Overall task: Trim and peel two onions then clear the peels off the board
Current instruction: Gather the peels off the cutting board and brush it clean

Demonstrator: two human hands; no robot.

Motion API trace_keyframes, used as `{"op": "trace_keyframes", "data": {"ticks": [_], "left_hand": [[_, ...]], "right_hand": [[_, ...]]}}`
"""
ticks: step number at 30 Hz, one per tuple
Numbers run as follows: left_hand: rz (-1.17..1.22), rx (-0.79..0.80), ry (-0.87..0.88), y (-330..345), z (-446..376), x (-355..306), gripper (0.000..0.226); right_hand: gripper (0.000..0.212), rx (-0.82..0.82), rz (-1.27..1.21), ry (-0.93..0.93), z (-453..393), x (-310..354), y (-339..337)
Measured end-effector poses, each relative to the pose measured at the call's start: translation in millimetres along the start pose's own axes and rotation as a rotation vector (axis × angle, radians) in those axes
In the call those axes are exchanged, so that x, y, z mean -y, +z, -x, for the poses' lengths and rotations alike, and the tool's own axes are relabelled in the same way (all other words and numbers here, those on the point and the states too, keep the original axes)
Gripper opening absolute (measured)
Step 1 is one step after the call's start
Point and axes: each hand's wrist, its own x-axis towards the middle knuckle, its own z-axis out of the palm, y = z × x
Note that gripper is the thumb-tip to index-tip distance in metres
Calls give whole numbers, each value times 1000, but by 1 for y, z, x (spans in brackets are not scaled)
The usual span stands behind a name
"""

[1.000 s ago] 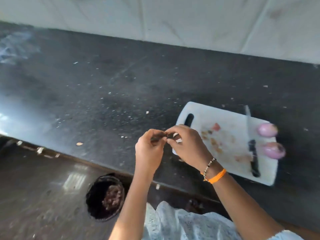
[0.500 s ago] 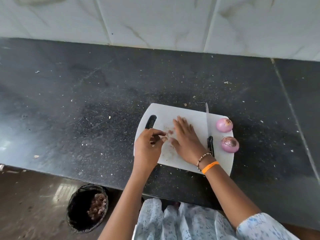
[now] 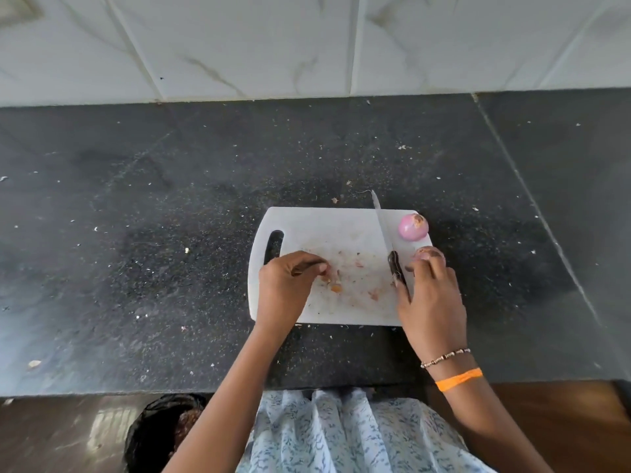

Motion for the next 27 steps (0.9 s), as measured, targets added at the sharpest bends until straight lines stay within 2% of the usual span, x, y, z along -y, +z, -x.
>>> {"op": "trace_keyframes", "data": {"ticks": [4,8,14,16,19,20,22,23,25,27], "left_hand": [[-78,37,86,7,-5,4,17],[-162,27,158,5,-7,11,17],[-337,-51,267,0,-5,22,25],[-363,43,247,0,-5,25,35],[-412,275,222,6,0,30,82],[-434,328,208,9,2,32,91],[-478,420,196,15,7,30,90],[-437,475,186,18,9,27,86],[-153,558,107,21,13,19,84],[150,522,33,18,15,13,88]], "right_hand": [[26,3,-6,64,1,3,0],[30,-60,-21,94,-3,-3,-3],[23,-112,-35,5,16,8,-1],[32,-39,-84,-46,29,15,8],[59,148,-63,-77,42,27,27],[66,200,-63,-39,42,30,33],[78,290,-100,30,35,37,39],[77,321,-141,9,30,40,40],[65,413,-268,-112,18,47,38],[60,476,-544,-117,6,50,28]]}}
